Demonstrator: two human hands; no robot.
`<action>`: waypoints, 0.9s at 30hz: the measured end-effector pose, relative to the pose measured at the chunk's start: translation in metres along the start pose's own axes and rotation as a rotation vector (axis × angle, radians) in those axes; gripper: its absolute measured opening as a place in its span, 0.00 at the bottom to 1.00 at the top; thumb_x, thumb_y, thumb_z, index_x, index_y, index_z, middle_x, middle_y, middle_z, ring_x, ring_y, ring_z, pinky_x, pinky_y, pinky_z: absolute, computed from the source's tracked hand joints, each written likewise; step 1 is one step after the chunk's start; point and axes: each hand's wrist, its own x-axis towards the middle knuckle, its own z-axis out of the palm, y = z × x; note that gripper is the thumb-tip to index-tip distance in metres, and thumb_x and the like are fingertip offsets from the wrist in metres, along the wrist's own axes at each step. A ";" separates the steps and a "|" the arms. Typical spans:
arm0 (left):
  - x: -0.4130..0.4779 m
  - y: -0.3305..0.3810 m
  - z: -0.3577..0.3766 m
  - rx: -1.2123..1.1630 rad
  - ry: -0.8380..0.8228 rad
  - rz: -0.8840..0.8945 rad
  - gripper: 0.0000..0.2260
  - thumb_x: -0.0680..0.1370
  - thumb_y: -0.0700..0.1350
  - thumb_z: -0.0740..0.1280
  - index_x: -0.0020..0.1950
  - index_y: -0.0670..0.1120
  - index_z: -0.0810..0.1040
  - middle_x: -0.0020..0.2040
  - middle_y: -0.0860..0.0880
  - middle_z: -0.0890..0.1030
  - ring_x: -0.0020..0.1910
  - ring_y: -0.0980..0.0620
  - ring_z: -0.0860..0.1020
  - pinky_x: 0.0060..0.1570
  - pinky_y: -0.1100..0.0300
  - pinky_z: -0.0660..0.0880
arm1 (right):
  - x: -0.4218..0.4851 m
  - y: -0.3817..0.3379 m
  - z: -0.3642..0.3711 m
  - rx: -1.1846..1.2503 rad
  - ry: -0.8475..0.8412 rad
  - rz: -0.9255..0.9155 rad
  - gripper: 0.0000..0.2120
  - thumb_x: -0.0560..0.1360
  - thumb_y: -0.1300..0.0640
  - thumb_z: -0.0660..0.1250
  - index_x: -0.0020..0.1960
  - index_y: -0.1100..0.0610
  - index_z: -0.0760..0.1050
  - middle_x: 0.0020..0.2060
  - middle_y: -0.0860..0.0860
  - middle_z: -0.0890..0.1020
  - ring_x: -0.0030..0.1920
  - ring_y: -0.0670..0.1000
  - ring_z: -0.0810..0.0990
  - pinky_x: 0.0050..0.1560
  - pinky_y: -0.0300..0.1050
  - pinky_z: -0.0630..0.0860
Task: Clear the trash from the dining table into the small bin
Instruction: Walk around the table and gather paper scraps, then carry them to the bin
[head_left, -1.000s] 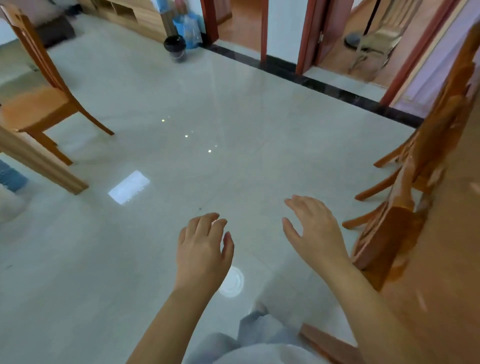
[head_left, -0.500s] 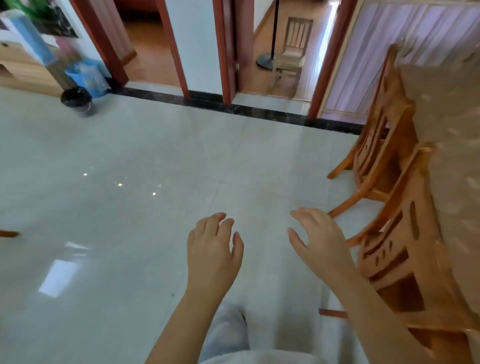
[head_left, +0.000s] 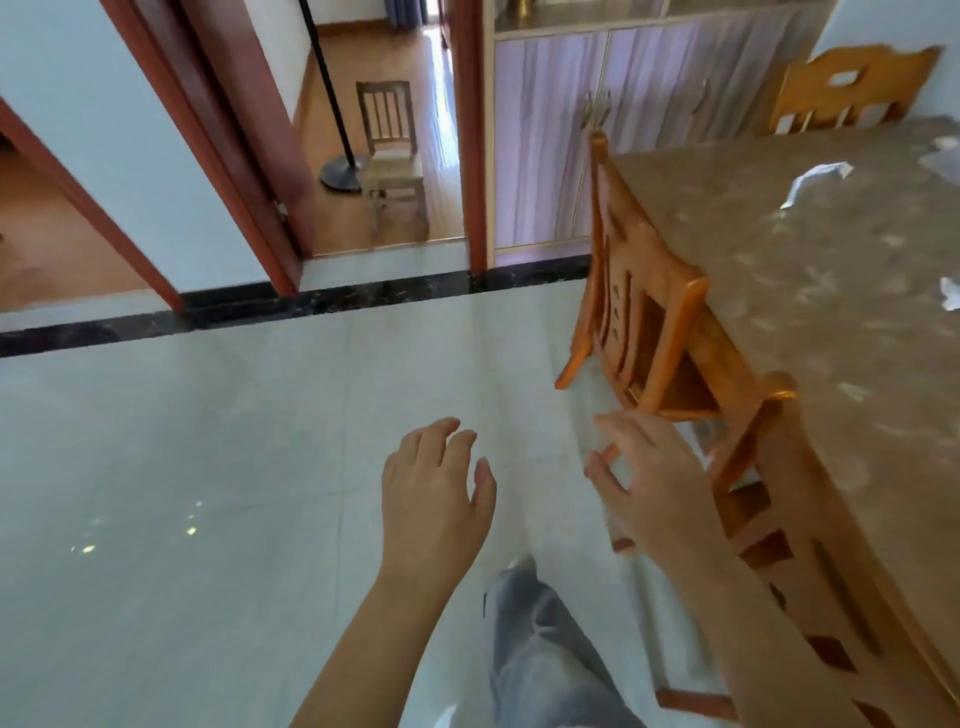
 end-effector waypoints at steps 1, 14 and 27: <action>0.026 0.003 0.008 -0.003 0.000 0.016 0.10 0.69 0.38 0.71 0.50 0.38 0.80 0.51 0.39 0.82 0.50 0.38 0.79 0.48 0.45 0.75 | 0.021 0.007 0.002 -0.006 0.012 0.005 0.16 0.69 0.58 0.71 0.54 0.64 0.77 0.50 0.62 0.82 0.50 0.62 0.80 0.50 0.59 0.78; 0.280 0.044 0.097 -0.100 -0.117 0.218 0.11 0.70 0.40 0.71 0.52 0.40 0.80 0.53 0.40 0.81 0.53 0.40 0.78 0.53 0.44 0.74 | 0.232 0.111 -0.014 -0.140 0.173 0.270 0.12 0.71 0.57 0.69 0.53 0.60 0.77 0.48 0.59 0.82 0.48 0.58 0.79 0.54 0.36 0.63; 0.503 0.106 0.200 -0.344 -0.256 0.677 0.09 0.71 0.40 0.71 0.49 0.40 0.79 0.49 0.42 0.82 0.49 0.44 0.79 0.51 0.51 0.75 | 0.360 0.177 -0.011 -0.258 0.340 0.702 0.16 0.69 0.63 0.69 0.56 0.62 0.75 0.51 0.62 0.79 0.48 0.64 0.77 0.46 0.58 0.77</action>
